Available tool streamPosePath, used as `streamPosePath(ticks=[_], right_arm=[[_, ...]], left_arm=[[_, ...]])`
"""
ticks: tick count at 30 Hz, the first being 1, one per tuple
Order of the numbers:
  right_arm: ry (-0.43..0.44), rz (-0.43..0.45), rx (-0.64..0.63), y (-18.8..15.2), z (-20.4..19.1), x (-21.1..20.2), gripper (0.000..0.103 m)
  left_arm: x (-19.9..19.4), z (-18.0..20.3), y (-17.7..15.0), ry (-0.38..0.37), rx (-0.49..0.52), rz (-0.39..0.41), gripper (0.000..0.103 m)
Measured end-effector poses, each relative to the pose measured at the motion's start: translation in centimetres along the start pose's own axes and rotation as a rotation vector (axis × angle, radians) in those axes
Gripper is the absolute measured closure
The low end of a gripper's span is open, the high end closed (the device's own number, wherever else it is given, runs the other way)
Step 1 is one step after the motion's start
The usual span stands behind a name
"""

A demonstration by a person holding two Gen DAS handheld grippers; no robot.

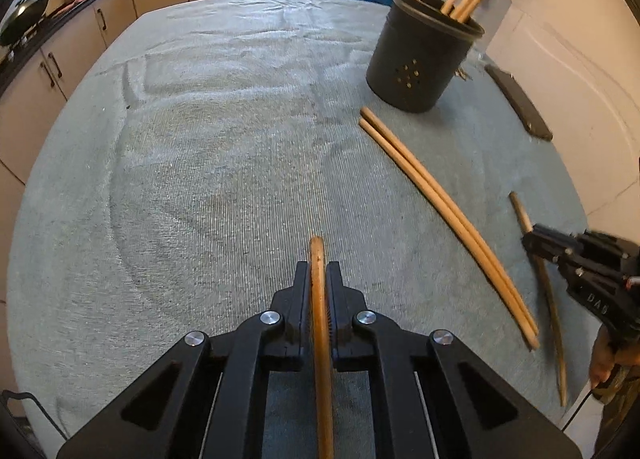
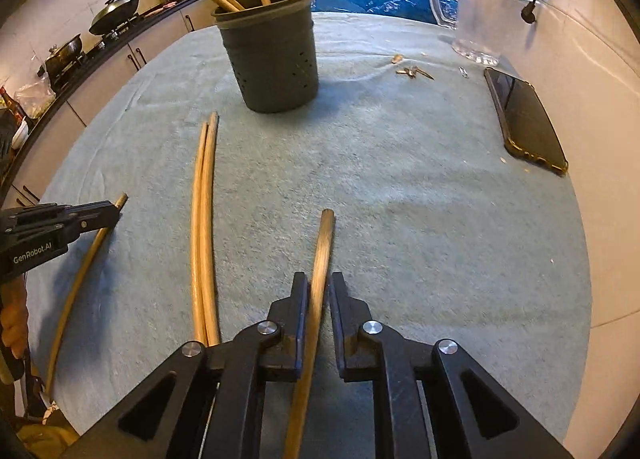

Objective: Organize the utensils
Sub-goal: 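Lift both chopsticks upright and carry them over the holder cup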

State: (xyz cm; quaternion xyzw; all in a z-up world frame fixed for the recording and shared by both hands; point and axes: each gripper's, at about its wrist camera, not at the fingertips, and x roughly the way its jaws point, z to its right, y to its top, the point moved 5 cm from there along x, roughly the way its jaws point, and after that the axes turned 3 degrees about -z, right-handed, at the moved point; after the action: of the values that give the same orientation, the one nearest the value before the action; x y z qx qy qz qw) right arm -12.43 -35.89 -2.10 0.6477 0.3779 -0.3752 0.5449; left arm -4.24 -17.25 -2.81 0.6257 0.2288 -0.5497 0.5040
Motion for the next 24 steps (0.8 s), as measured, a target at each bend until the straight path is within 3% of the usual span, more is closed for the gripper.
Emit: streamPosePath(ticks=[6, 9, 14, 17, 18, 20, 24], right_arm=[[0.001, -0.058, -0.018, 0.3, 0.2, -0.1, 0.088], [-0.014, -0.101, -0.033, 0.7, 0.1, 0.2, 0.086], [-0.109, -0.186, -0.073, 1.7, -1.0, 1.0, 0.075], [-0.142, -0.22, -0.093, 2.6, -1.7, 1.5, 0.075], [-0.141, -0.235, -0.094, 2.9, -1.9, 1.7, 0.076], [-0.106, -0.262, -0.084, 3.4, -2.2, 2.0, 0.09], [-0.104, -0.233, -0.098, 3.2, -2.7, 1.9, 0.095]], left_arm=[[0.1, 0.9, -0.1, 0.09, 0.123, -0.071, 0.095], [0.2, 1.0, 0.1, 0.099, 0.143, -0.102, 0.094], [0.7, 1.2, 0.7, 0.116, 0.17, -0.132, 0.093], [1.1, 1.4, 1.1, 0.121, 0.177, -0.129, 0.093], [1.1, 1.4, 1.1, 0.117, 0.171, -0.128, 0.093], [1.1, 1.4, 1.1, 0.11, 0.169, -0.124, 0.093], [0.8, 0.8, 1.0, 0.081, 0.146, -0.105, 0.095]])
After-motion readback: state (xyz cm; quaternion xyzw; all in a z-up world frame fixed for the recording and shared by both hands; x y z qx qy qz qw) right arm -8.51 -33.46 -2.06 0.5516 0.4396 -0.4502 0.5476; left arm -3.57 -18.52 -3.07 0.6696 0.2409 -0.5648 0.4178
